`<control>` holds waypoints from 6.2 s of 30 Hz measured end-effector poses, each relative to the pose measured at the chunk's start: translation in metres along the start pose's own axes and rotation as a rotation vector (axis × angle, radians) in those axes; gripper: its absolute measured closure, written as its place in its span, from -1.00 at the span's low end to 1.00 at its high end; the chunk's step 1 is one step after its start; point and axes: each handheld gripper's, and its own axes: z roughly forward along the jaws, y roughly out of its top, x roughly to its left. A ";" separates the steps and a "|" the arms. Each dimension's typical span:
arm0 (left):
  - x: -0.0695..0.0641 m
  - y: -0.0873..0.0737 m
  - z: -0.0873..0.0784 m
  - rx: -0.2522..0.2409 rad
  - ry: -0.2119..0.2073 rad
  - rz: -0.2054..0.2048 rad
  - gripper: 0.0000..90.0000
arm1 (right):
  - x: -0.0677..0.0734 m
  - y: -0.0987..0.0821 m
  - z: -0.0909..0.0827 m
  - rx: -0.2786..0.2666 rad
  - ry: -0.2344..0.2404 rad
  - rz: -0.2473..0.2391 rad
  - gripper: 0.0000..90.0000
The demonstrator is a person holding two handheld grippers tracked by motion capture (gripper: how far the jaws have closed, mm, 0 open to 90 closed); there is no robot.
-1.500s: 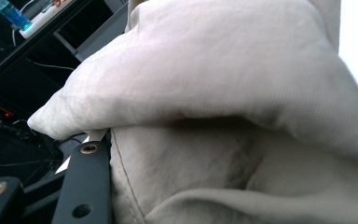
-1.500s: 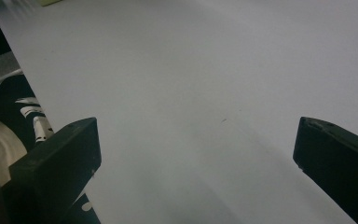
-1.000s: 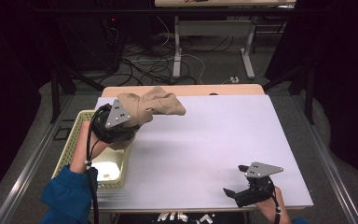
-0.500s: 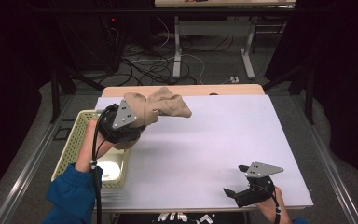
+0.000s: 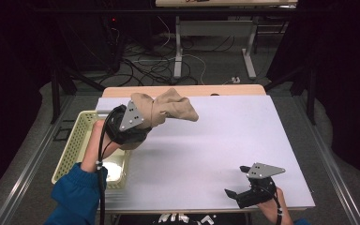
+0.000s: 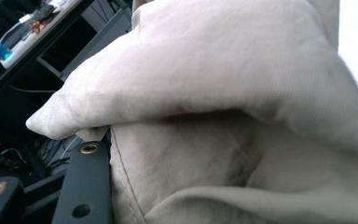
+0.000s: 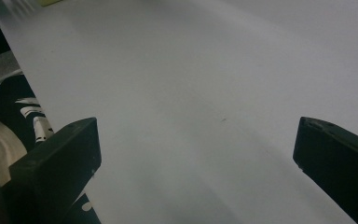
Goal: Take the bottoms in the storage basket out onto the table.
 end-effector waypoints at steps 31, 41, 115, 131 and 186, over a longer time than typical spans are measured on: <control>-0.017 0.018 0.013 -0.049 -0.059 0.047 -0.01 | -0.001 0.000 0.001 -0.001 0.000 -0.005 -0.98; -0.022 0.023 0.021 -0.055 -0.075 0.052 -0.01 | -0.001 0.000 -0.001 0.005 -0.008 -0.003 -0.98; -0.056 0.025 0.062 -0.069 -0.105 0.004 -0.01 | 0.000 0.000 0.000 0.003 -0.004 -0.006 -0.99; -0.061 0.022 0.076 -0.035 -0.135 -0.004 -0.02 | 0.000 0.000 -0.001 0.011 -0.003 -0.004 -0.98; -0.098 0.002 0.136 0.064 -0.251 -0.005 -0.04 | 0.000 0.000 0.000 0.010 -0.013 -0.011 -0.99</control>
